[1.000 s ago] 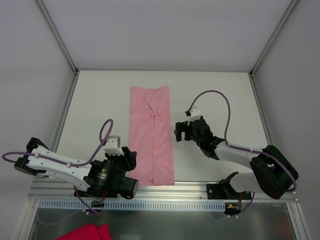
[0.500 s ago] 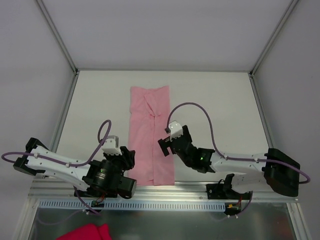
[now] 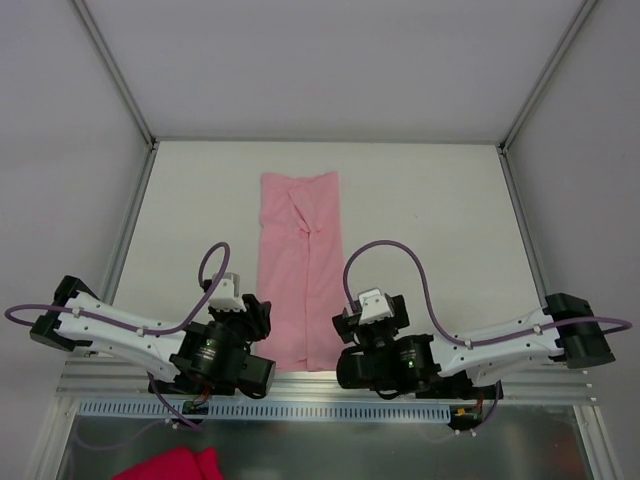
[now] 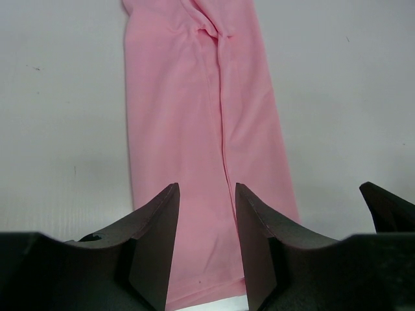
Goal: Fold and stack the t-shirts
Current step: Grab the bottom of the folded rectangular tshirt with both arms
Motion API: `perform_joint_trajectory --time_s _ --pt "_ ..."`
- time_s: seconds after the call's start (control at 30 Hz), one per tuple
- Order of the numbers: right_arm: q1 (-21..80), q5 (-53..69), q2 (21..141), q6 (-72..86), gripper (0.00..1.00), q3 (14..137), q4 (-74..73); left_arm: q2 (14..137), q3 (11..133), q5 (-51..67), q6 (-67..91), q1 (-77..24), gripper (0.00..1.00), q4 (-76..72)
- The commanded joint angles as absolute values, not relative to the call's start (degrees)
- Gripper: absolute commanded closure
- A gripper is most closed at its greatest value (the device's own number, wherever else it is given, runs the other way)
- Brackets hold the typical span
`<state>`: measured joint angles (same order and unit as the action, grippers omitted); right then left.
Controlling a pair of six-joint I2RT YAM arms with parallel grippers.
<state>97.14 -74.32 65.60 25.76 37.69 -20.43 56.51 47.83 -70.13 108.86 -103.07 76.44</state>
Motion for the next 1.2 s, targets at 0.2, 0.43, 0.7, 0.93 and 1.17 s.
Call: perform_joint_trajectory --time_s 0.2,0.43,0.7,0.93,1.17 --pt "103.4 -85.7 91.7 102.1 0.0 57.8 -94.8 57.0 47.0 -72.7 111.9 -103.1 0.59 86.6" --pt "106.3 -85.4 86.7 105.1 0.0 55.4 -94.7 57.9 46.7 -72.2 112.9 -103.0 0.59 86.6" --pt "102.3 -80.9 66.0 60.5 0.0 42.3 -53.5 59.9 47.7 -73.6 113.5 -103.1 0.57 86.6" --pt "87.2 -59.7 48.1 16.4 0.0 20.8 1.6 61.3 48.5 -73.7 113.1 -103.0 0.55 86.7" --pt "89.0 -63.4 55.5 20.1 0.0 25.3 -3.9 61.4 44.6 -72.3 118.6 -103.0 0.56 86.7"
